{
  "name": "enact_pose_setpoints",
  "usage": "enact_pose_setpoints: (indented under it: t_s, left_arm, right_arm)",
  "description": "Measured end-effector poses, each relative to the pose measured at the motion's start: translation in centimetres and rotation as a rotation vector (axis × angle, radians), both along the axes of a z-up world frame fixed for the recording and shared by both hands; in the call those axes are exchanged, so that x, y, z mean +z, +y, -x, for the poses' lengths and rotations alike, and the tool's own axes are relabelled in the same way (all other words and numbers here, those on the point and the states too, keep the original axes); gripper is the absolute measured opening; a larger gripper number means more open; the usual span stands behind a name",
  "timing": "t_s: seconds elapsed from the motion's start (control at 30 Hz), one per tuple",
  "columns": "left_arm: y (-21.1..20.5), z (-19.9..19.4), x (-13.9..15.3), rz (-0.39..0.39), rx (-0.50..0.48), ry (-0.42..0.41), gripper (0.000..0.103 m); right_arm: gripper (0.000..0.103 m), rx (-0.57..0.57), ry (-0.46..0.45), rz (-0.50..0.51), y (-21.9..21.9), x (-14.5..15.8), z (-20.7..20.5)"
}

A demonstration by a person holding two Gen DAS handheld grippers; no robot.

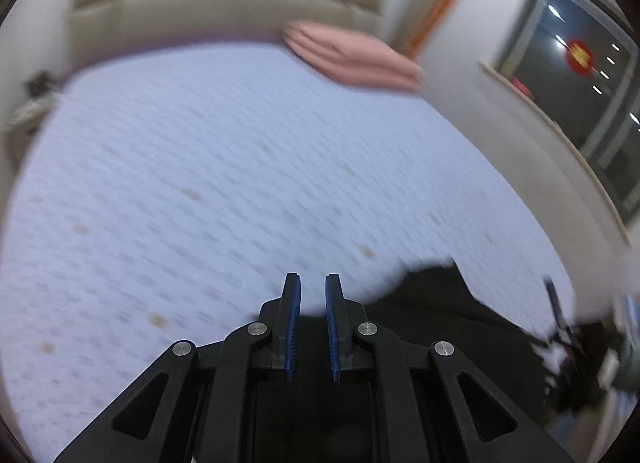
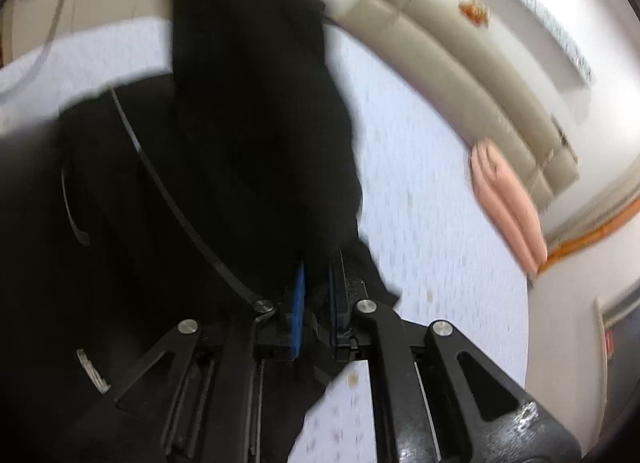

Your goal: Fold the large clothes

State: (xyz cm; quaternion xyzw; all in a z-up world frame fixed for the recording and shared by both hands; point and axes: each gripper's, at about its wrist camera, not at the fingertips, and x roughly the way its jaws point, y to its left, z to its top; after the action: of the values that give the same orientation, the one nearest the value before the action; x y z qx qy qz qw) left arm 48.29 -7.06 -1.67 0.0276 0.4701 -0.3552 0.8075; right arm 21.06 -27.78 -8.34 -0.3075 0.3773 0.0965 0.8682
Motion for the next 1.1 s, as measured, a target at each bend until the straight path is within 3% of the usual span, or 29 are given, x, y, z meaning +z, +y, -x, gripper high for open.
enact_pose_setpoints:
  t_s: [0.13,0.2,0.27,0.3,0.4,0.47,0.63,0.7,0.77,1.0,1.07,1.1]
  left_arm:
    - [-3.2,4.8,-5.7,-0.079,-0.135,0.131,0.013]
    - [-3.8,7.5,-8.7,-0.115,-0.136,0.189,0.013]
    - [-3.6,9.8,-10.7,-0.158,-0.115,0.226,0.013]
    - [-3.5,10.6,-10.8,-0.171,-0.1,0.229,0.013]
    - [-1.5,12.0,-9.5,-0.147,-0.023,0.223,0.014]
    - [0.5,11.8,-8.0,-0.132,0.057,0.207,0.021]
    - [4.7,10.5,-6.1,-0.066,0.232,0.199,0.047]
    - [5.3,10.1,-6.5,-0.094,0.277,0.194,0.06]
    - [5.6,10.5,-6.8,-0.092,0.306,0.209,0.061]
    - [5.3,9.0,-11.2,0.044,0.315,0.393,0.061]
    - [4.8,9.0,-12.1,0.067,0.312,0.402,0.051]
    - [4.4,9.1,-12.2,0.067,0.309,0.392,0.038]
  right_arm:
    - [0.012,-0.143,0.083,-0.066,-3.5,-0.6,0.1]
    - [0.026,-0.221,0.137,-0.177,-4.9,-0.1,-0.8]
    - [0.058,-0.291,0.203,-0.375,-6.0,0.2,-2.0]
    - [0.062,-0.307,0.231,-0.453,-6.2,0.0,-2.5]
    - [0.064,-0.364,0.304,-0.623,-6.1,-0.7,-4.2]
    - [0.064,-0.409,0.357,-0.707,-6.6,-1.3,-5.1]
    - [0.069,-0.512,0.462,-0.892,-7.1,-3.2,-5.5]
    - [0.072,-0.533,0.49,-0.938,-7.1,-3.2,-5.5]
    - [0.072,-0.539,0.511,-0.974,-7.1,-3.7,-5.9]
    - [0.078,-0.619,0.582,-1.033,-6.8,-5.5,-6.5]
    - [0.079,-0.639,0.602,-1.055,-6.6,-6.3,-6.6]
    - [0.079,-0.644,0.607,-1.059,-6.5,-6.6,-6.6]
